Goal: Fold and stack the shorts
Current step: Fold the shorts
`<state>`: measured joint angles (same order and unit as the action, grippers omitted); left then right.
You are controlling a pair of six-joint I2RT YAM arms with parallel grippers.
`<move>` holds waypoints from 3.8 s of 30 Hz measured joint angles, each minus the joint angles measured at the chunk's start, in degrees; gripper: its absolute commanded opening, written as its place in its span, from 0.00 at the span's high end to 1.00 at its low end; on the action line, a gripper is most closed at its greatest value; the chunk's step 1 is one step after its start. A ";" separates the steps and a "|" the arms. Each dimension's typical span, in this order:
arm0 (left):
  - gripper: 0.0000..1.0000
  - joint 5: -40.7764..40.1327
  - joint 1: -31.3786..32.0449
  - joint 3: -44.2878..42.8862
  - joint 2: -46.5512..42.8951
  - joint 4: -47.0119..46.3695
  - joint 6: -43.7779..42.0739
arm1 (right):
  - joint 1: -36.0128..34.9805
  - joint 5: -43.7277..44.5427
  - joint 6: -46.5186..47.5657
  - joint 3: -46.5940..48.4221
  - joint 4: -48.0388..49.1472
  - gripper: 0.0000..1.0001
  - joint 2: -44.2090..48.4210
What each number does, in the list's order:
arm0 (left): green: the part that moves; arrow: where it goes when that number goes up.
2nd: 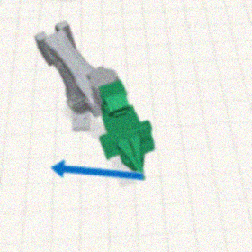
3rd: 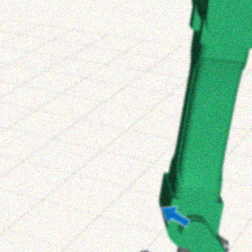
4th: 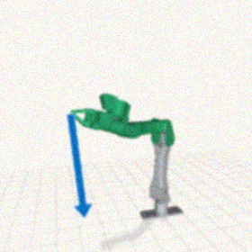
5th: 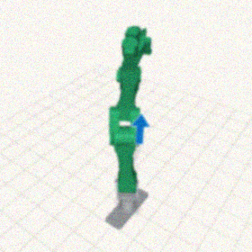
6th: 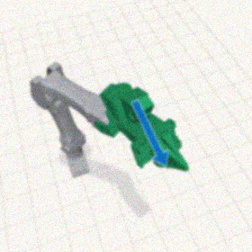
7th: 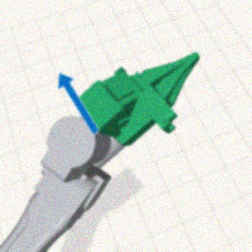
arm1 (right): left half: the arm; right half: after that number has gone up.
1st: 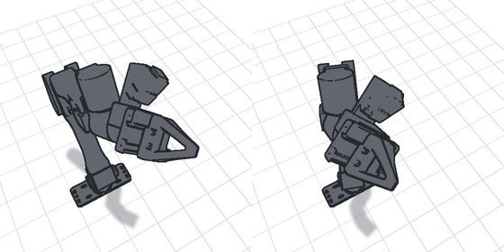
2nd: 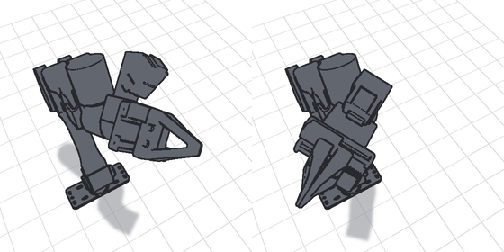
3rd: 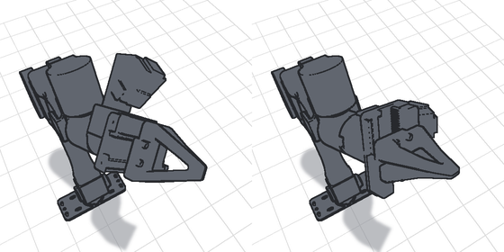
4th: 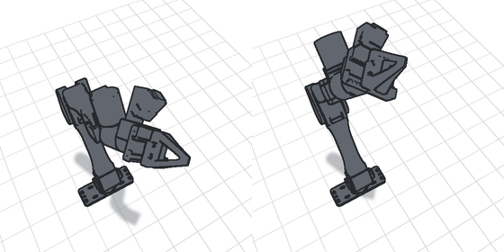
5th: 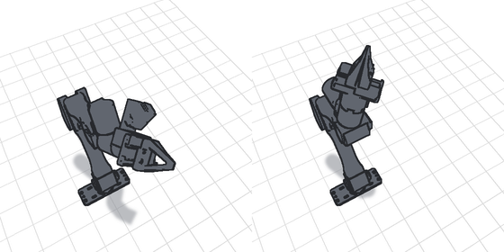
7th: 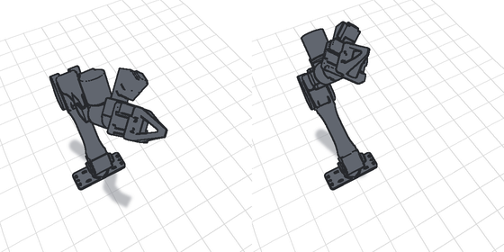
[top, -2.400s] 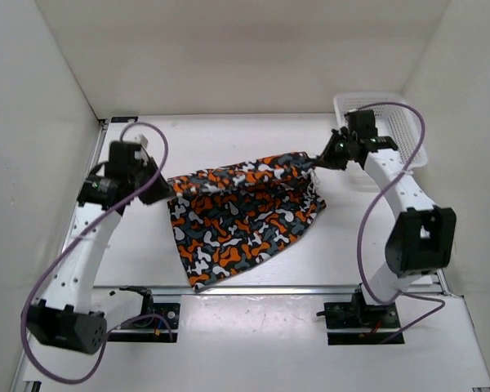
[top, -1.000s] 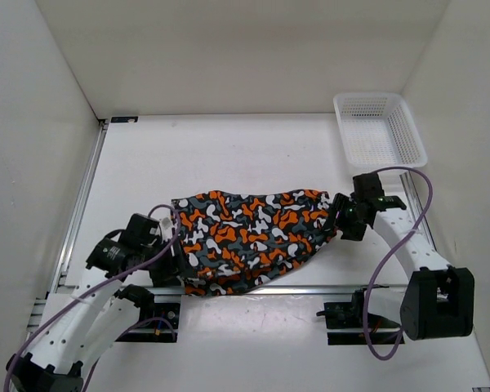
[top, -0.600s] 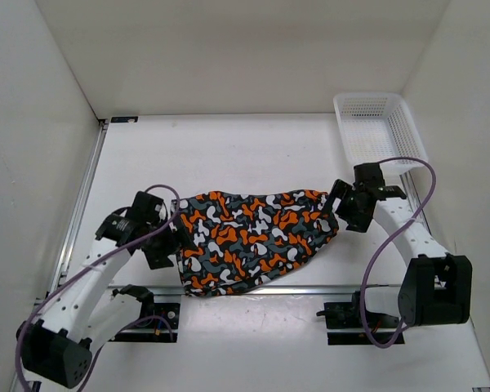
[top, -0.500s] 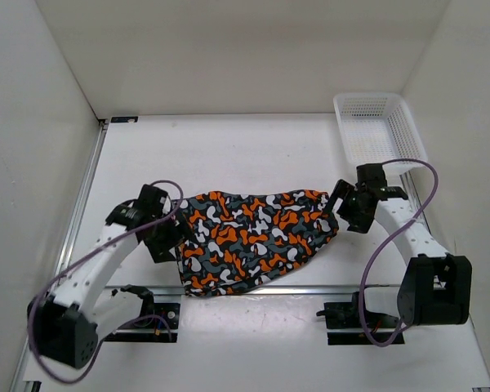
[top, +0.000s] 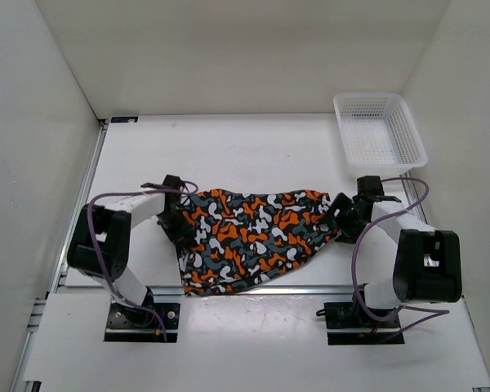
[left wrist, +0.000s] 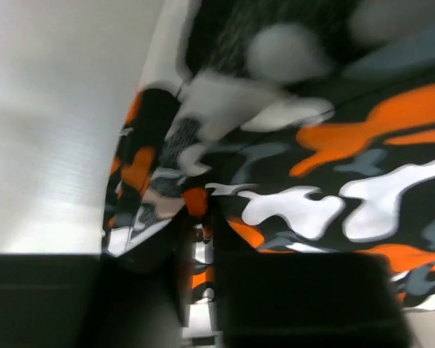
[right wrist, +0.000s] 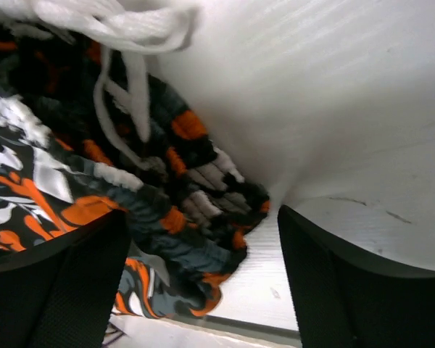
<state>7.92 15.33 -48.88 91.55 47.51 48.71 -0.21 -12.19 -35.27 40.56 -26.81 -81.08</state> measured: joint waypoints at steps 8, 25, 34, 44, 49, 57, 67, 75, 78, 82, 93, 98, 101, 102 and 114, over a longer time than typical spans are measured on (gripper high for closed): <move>0.90 0.35 -2.78 -17.55 14.67 0.52 -3.50 | -0.09 -2.10 -2.34 -0.70 4.94 0.18 -0.63; 0.90 -3.82 -5.07 -25.14 7.02 7.98 -8.85 | -1.49 1.95 -3.34 -1.03 5.81 1.00 -0.72; 0.90 -1.51 -6.36 -16.85 1.22 7.85 -10.08 | -2.05 2.03 -2.86 1.73 4.42 1.00 -0.15; 0.51 -4.66 -11.96 -11.93 0.28 8.94 -12.26 | -2.12 7.15 -1.16 1.86 2.49 1.00 0.74; 0.90 -5.79 -15.58 -14.97 4.74 7.30 -12.50 | -2.58 8.83 0.31 3.69 0.39 1.00 1.38; 0.90 -3.52 -10.38 -17.68 14.32 4.02 -12.02 | -11.13 17.07 2.12 14.45 -4.94 1.00 1.64; 0.90 -0.33 -4.87 -17.73 14.78 2.78 -9.90 | -35.89 30.40 2.49 38.03 -12.81 1.00 -2.08; 0.90 0.26 -5.01 -17.79 14.88 2.78 -9.68 | -56.35 36.24 3.61 55.74 -15.45 1.00 -15.85; 0.90 0.28 -5.01 -17.81 14.88 2.78 -9.70 | -61.11 36.39 4.70 60.67 -16.02 1.00 -22.75; 0.90 0.28 -5.01 -17.84 14.91 2.78 -9.70 | -64.59 35.95 5.79 65.09 -16.74 0.93 -31.19; 0.65 -0.68 -12.87 -19.21 11.02 5.68 -13.38 | -64.48 34.34 7.30 61.40 -16.06 0.10 -28.30; 0.74 -4.57 -14.34 -19.96 1.14 8.90 -14.23 | -58.36 33.88 4.35 47.41 -12.98 0.83 -9.94; 0.90 -6.08 -10.91 -20.74 -5.92 10.14 -14.29 | -52.13 32.20 1.57 39.41 -10.64 0.94 -2.64; 0.90 -6.25 -9.07 -21.27 -7.80 10.43 -14.49 | -50.14 31.21 0.76 36.59 -10.08 0.94 -1.49; 0.90 -7.43 2.27 -29.18 6.38 9.66 -14.67 | -47.36 18.93 -1.18 30.16 -5.11 0.95 -13.03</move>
<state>0.49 17.61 -78.06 97.93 57.17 34.04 -47.57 6.74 -36.45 70.72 -31.92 -94.11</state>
